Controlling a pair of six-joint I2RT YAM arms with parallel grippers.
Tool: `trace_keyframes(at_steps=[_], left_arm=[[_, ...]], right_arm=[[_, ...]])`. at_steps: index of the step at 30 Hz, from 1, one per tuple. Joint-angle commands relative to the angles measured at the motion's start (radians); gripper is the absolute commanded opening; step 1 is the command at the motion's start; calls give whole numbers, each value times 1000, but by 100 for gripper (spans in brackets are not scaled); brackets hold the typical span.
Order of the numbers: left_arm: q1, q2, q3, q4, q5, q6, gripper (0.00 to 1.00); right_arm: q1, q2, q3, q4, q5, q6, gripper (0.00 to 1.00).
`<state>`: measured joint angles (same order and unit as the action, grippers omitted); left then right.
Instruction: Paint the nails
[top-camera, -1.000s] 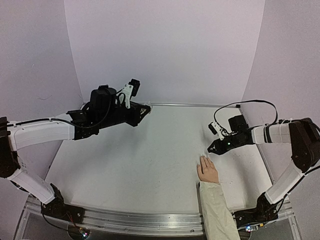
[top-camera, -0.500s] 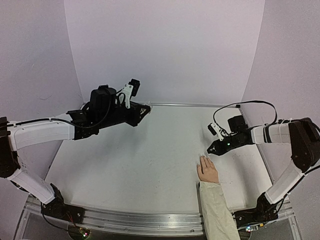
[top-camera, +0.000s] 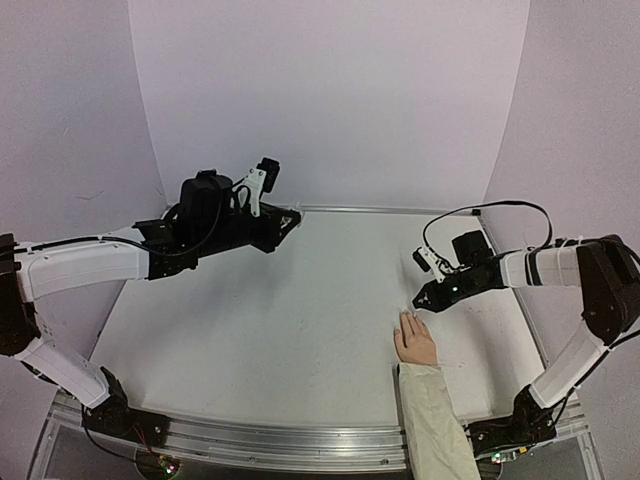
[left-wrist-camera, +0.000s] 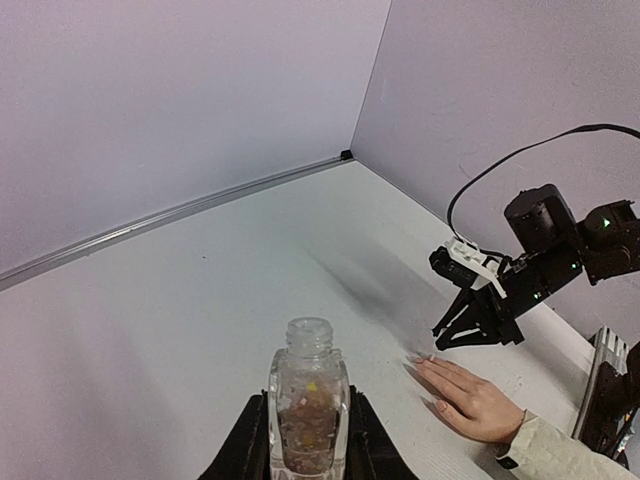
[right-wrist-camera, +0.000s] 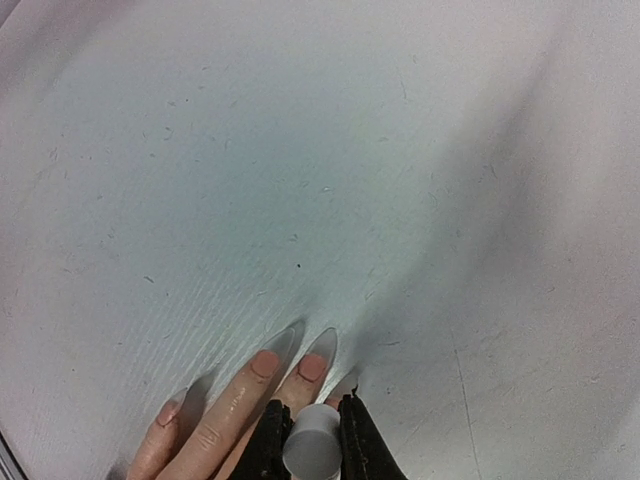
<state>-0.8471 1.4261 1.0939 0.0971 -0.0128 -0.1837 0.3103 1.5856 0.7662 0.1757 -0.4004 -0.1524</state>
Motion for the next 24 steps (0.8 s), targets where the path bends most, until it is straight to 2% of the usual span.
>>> trace_keyframes(at_steps=[1,10,24], left_arm=[[5,-10,49,28,-14,7,0],[5,-11,49,28,-16,12,0],[7,-10,50,28,-21,15,0]], right_arm=[[11,13,41,-42,13,-3,0],[18,9,38,-36,76,11,0],[26,35,46,-21,58,5,0]])
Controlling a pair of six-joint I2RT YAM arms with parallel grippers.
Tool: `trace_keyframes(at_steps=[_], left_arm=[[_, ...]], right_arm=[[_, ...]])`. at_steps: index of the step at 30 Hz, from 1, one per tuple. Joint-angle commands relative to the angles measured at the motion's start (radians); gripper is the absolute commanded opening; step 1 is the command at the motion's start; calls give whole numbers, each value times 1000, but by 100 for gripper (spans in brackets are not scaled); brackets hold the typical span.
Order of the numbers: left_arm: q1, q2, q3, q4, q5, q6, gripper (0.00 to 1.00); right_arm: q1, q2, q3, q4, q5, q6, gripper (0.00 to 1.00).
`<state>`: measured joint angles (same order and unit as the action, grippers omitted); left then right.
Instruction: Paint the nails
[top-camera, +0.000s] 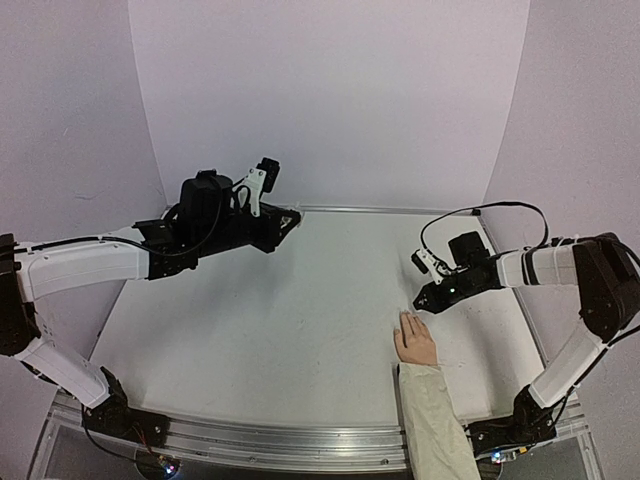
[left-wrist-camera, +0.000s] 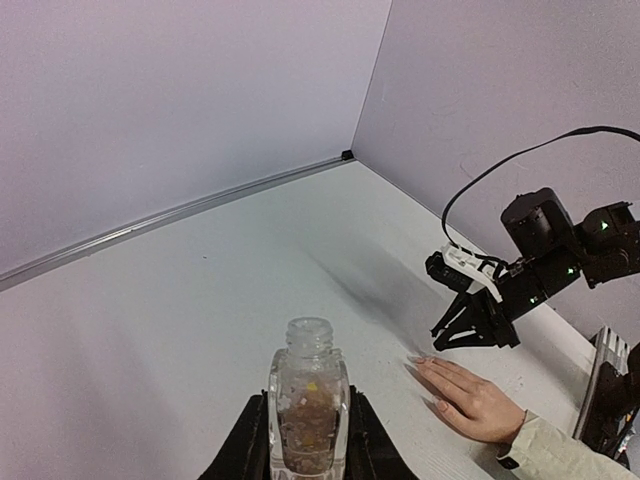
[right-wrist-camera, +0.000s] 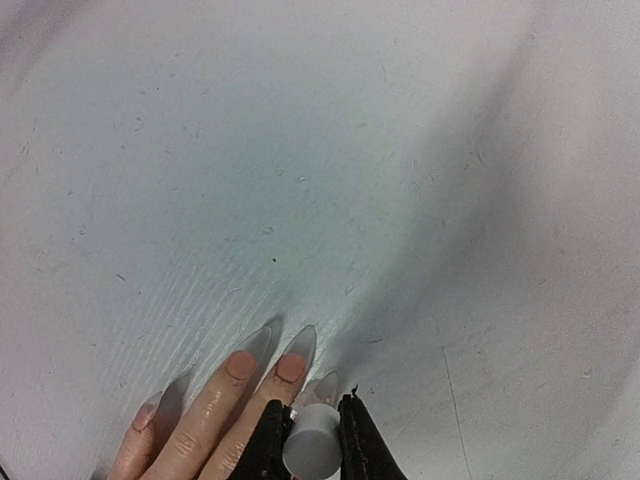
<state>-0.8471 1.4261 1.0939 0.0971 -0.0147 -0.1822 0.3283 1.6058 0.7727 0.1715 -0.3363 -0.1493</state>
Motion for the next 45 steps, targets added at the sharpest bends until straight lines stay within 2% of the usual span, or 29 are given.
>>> trace_keyframes(at_steps=[1,29,45], left_arm=[[6,-10,50,28,-19,14,0],[18,2,61,28,-19,24,0],[28,13,69,27,-8,23,0]], right_arm=[[8,17,40,-17,-2,4,0],[16,52,42,36,23,34,0],[17,-24,16,44,29,66,0]])
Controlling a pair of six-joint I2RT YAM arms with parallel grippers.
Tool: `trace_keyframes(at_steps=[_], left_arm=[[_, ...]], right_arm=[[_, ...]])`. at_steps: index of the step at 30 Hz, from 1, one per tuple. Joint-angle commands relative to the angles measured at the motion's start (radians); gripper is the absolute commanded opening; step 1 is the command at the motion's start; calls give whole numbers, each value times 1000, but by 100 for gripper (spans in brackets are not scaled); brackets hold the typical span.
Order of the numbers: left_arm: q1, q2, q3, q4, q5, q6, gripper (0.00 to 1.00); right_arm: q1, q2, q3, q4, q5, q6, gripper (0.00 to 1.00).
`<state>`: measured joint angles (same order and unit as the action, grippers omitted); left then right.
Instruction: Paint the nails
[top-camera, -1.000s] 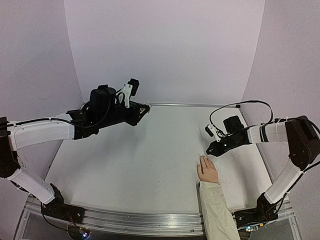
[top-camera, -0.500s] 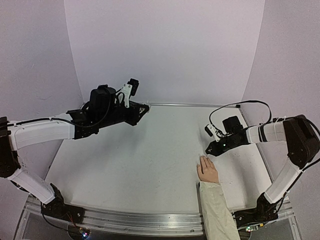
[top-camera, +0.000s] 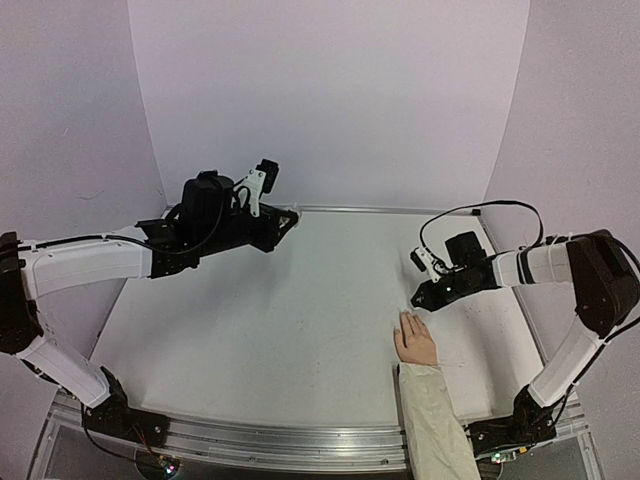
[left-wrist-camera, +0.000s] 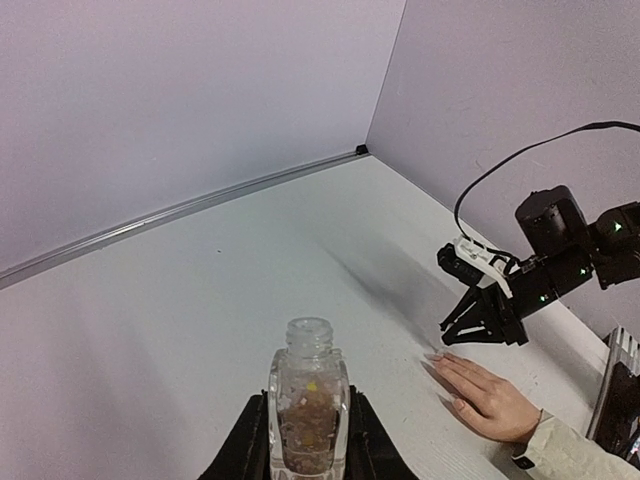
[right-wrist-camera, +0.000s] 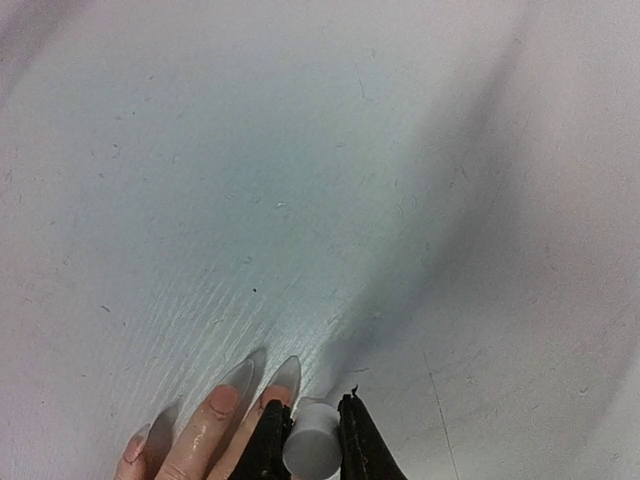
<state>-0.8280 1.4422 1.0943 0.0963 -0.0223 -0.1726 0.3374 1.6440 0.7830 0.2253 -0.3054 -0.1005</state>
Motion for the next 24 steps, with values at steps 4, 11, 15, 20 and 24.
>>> trace_keyframes(at_steps=[4,11,15,20,24], left_arm=[[9,-6,66,29,1,10,0],[9,-11,61,29,0,2,0],[9,-11,63,29,5,-1,0],[10,-11,63,29,10,-4,0],[9,-12,61,28,9,-4,0]], right_arm=[[8,-85,2,-46,-6,19,0],[8,-103,-4,-106,-6,15,0],[8,-96,-11,-118,-36,15,0],[8,-84,-6,-118,-29,7,0],[8,-69,3,-119,-19,11,0]])
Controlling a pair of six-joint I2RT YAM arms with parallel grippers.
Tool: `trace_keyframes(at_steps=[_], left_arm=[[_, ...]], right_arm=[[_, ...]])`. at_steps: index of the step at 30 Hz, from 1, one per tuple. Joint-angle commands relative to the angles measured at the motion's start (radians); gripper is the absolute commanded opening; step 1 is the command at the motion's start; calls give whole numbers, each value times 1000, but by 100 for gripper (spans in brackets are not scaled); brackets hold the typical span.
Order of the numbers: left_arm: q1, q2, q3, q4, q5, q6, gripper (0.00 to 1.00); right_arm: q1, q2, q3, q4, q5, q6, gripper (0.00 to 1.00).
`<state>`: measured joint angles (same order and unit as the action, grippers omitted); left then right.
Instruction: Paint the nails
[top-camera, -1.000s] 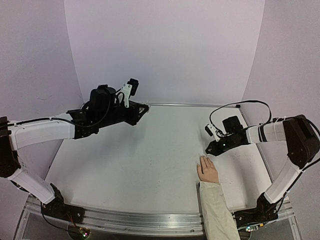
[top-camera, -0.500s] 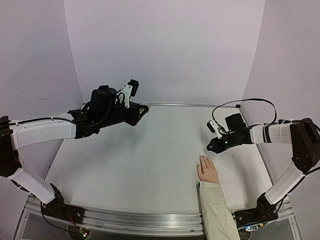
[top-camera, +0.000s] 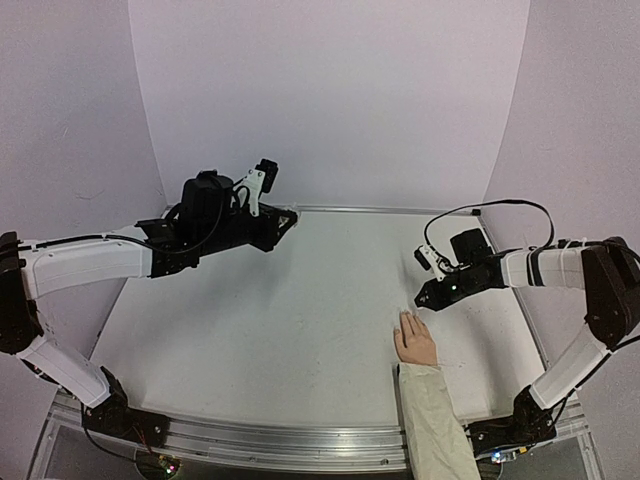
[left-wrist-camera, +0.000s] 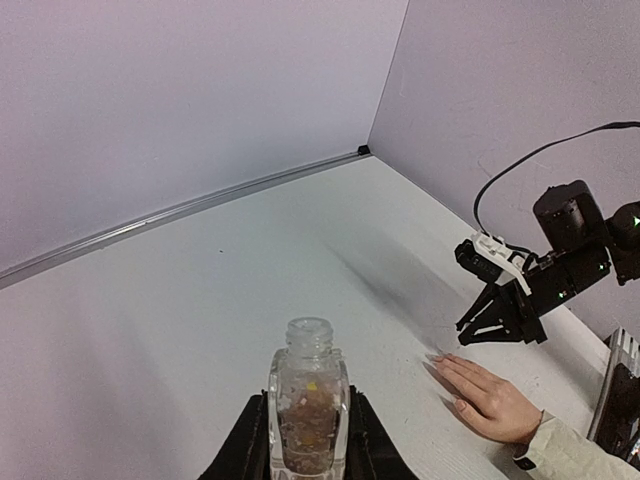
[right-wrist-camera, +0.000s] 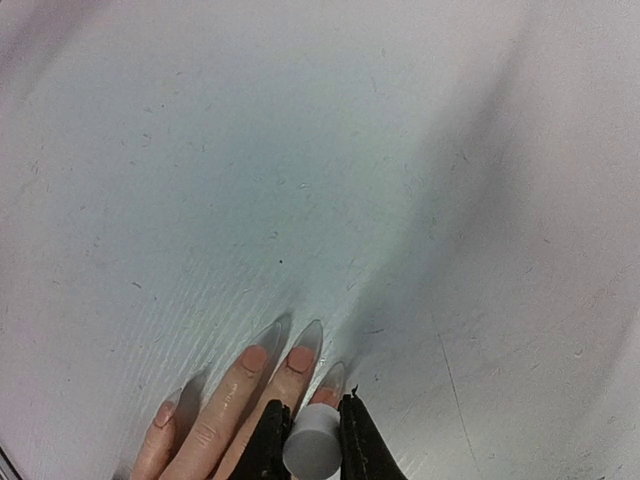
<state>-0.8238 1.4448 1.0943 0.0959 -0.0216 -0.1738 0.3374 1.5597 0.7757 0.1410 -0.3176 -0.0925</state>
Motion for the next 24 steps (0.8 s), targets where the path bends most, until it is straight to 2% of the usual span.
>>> trace_keyframes(at_steps=[1,24], left_arm=[[5,-15,60,30,8,-3,0],[5,-24,45,30,0,-7,0]], right_arm=[[8,16,11,-34,-6,3,0],[10,49,35,-36,10,9,0]])
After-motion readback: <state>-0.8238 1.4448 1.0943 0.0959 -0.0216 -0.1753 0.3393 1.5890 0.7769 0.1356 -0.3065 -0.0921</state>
